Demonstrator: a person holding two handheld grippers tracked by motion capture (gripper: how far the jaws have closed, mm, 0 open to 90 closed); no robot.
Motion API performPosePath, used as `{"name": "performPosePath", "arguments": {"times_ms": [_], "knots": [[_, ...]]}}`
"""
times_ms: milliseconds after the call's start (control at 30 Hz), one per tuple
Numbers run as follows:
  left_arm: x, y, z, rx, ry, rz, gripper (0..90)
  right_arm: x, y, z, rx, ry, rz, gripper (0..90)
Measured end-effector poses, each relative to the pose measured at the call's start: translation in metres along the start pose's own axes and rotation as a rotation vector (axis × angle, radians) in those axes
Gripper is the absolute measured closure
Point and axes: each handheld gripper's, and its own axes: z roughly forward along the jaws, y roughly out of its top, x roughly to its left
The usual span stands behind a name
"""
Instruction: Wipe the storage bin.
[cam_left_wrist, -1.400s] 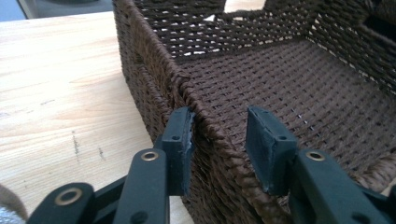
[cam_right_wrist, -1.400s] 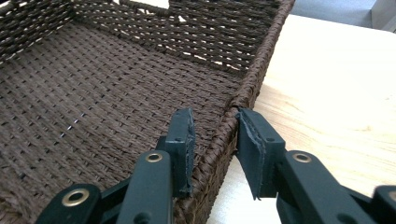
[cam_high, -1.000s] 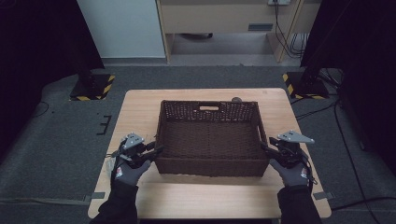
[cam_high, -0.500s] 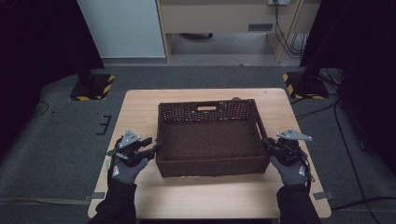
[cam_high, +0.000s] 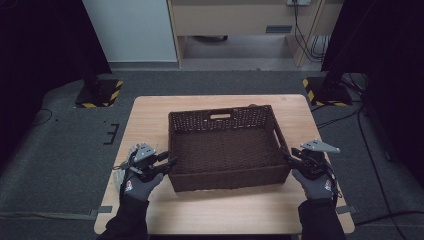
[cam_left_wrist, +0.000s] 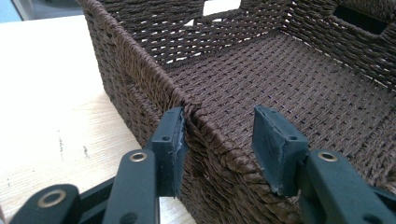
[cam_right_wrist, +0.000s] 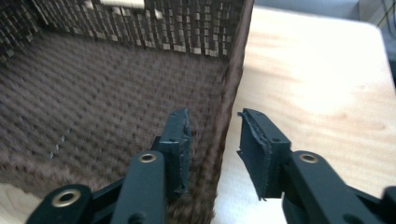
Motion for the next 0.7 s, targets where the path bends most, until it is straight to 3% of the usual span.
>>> {"name": "performPosePath", "arguments": {"times_ms": [133,267,367,500,700], "knots": [[0.003,0.004,-0.005,-0.013,-0.011,-0.003,54.5,0.0,-0.002,0.005,0.039,-0.008,-0.006,73.7],[0.011,0.009,-0.007,-0.052,0.013,-0.018,49.7,0.001,0.0,0.009,0.035,-0.03,-0.011,76.0],[0.015,0.009,-0.002,-0.051,0.008,-0.022,49.3,-0.005,0.002,0.015,0.023,-0.039,-0.007,77.2],[0.013,0.007,0.006,-0.038,-0.013,-0.013,49.3,-0.007,0.003,0.019,0.015,-0.051,-0.003,73.3],[0.009,0.005,0.006,-0.026,-0.022,-0.001,53.3,-0.009,0.004,0.008,-0.021,-0.045,0.004,64.8]]}}
